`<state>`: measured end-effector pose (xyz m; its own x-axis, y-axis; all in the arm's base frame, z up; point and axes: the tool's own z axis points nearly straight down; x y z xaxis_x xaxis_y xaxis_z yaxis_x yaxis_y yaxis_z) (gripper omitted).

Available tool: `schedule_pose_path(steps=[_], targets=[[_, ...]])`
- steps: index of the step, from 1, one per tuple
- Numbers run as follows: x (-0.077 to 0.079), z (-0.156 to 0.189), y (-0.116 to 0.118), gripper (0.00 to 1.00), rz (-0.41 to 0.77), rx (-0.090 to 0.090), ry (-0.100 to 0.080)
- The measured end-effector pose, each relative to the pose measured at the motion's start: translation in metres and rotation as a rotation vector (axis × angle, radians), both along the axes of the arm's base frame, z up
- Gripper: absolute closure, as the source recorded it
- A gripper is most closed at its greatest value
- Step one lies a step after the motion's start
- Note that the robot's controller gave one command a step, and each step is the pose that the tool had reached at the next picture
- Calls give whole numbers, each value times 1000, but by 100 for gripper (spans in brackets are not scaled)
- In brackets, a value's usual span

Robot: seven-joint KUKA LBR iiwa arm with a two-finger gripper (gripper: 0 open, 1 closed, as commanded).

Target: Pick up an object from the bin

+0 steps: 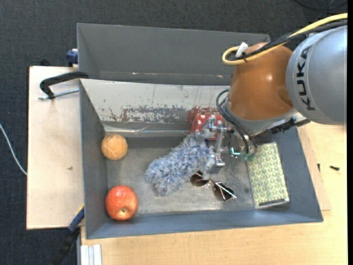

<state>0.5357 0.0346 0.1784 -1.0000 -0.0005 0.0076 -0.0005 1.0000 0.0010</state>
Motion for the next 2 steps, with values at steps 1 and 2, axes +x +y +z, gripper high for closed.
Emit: schedule_pose_path(steps=[1,2], targets=[[1,4,0,0,-1,0,-7],[63,-98,35,100,0,6,-14]])
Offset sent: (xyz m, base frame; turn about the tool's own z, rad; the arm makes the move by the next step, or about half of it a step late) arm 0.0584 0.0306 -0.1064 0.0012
